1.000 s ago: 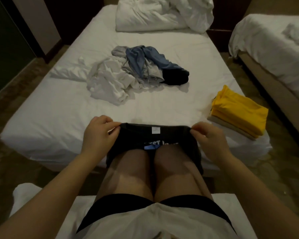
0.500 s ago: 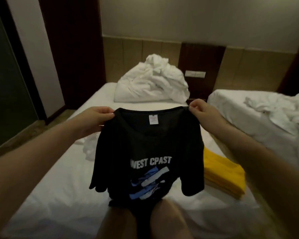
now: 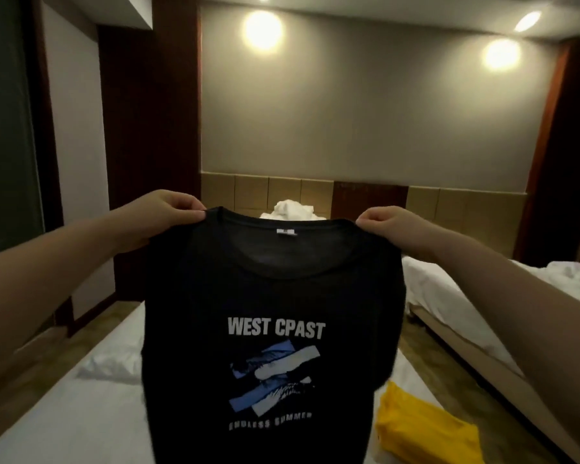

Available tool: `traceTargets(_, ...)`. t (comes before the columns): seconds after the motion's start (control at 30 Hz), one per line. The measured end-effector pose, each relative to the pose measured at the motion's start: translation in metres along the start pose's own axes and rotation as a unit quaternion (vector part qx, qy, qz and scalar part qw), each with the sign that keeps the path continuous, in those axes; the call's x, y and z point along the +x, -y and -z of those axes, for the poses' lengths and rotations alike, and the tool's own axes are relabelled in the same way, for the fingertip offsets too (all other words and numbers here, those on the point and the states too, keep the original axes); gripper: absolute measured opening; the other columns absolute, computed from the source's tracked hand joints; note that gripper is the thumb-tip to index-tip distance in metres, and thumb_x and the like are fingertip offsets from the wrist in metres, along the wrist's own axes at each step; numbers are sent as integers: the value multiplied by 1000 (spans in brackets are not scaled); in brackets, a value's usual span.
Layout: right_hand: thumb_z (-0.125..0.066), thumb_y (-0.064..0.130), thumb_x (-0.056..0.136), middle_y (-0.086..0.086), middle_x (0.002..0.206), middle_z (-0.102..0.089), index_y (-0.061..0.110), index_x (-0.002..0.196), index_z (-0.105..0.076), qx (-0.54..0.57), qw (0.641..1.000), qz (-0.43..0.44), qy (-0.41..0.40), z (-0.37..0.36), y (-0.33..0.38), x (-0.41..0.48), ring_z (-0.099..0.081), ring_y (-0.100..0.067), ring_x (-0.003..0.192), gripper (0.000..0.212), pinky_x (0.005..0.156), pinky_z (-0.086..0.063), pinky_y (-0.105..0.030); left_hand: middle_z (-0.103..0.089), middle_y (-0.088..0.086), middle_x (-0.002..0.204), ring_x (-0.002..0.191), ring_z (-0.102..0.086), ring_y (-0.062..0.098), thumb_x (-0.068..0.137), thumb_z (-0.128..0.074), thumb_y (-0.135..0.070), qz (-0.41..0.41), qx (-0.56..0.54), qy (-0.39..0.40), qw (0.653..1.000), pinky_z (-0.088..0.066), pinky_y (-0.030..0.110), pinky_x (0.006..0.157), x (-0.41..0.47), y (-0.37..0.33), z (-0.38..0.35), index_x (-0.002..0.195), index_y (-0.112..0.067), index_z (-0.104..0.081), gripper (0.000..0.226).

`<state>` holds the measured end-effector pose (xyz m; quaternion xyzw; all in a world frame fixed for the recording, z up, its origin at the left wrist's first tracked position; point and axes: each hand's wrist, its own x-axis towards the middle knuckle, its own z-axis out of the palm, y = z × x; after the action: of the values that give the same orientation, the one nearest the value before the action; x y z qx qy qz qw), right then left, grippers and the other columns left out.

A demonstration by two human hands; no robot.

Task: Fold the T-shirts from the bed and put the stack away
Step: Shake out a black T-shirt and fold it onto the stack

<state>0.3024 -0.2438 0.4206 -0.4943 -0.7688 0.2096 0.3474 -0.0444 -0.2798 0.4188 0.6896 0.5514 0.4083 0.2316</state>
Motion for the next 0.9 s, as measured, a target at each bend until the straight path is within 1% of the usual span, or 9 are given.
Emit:
traceTargets(0.07, -52, 24, 95, 1, 87, -64, 13, 96, -66, 60, 996, -10, 72, 13, 1, -1, -62, -7, 76, 18, 64, -47, -19, -65, 12, 97, 90, -63, 28, 89, -55, -21, -2, 8, 8, 1000, -50, 39, 79, 2, 0, 10, 91, -11, -66, 16)
traceTargets(0.2, -52, 20, 93, 2, 97, -67, 14, 104, -66, 10, 985, -28, 169, 24, 4, 5, -64, -11, 92, 19, 73, -48, -21, -64, 12, 97, 88, -61, 27, 79, -59, -24, 2, -10, 45, 999, -48, 37, 74, 5, -4, 18, 87, -11, -65, 16)
traceTargets(0.3, -51, 22, 94, -1, 92, -64, 12, 98, -65, 100, 993, 14, 53, 24, 6, 14, -61, -14, 88, 18, 70, -45, -23, -64, 12, 97, 87, -61, 26, 77, -60, -22, 16, -24, 62, 998, -47, 34, 71, 13, -7, 25, 93, -7, -64, 22)
traceTargets(0.37, -48, 28, 96, -2, 94, -61, 13, 99, -63, 13, 999, 34, 3, 15, 6, 24, -58, -15, 91, 21, 70, -44, -24, -64, 12, 96, 85, -63, 23, 81, -59, -20, 17, 41, 88, 995, -48, 32, 70, 16, -7, 22, 92, -8, -64, 16)
traceTargets(0.43, -45, 28, 97, 0, 95, -59, 15, 98, -60, -118, 991, 63, -32, 3, 0, 36, -56, -17, 93, 20, 71, -41, -22, -63, 10, 93, 82, -62, 20, 87, -56, -19, 3, 32, 46, 998, -47, 30, 68, 21, -7, 19, 92, -9, -64, 13)
traceTargets(0.57, -45, 23, 98, 0, 94, -57, 15, 95, -58, -64, 978, 124, -156, 10, 8, 50, -51, -13, 89, 15, 69, -36, -24, -59, 7, 90, 82, -57, 20, 94, -47, -23, -39, -15, -38, 998, -44, 29, 67, 32, -14, 20, 96, -8, -61, 20)
traceTargets(0.7, -47, 20, 97, -2, 89, -57, 11, 92, -61, -59, 966, 157, -197, 16, 14, 63, -50, -11, 81, 17, 64, -35, -10, -55, 6, 86, 80, -54, 18, 98, -40, -24, -69, -12, -46, 997, -41, 30, 71, 44, -16, 15, 92, -11, -59, 24)
traceTargets(0.8, -47, 20, 97, -4, 94, -57, 7, 99, -62, -108, 960, 158, -207, 24, 17, 70, -50, -16, 91, 21, 65, -31, -24, -56, 4, 84, 77, -54, 16, 99, -38, -28, -69, 0, -67, 995, -39, 31, 68, 51, -18, 10, 89, -14, -59, 27)
traceTargets(0.9, -48, 18, 97, -3, 92, -55, 5, 99, -62, -81, 945, 180, -263, 29, 18, 73, -48, -15, 91, 20, 69, -27, -22, -56, 3, 83, 77, -55, 17, 98, -40, -29, -87, -31, -96, 991, -40, 29, 65, 57, -23, 8, 85, -16, -58, 25)
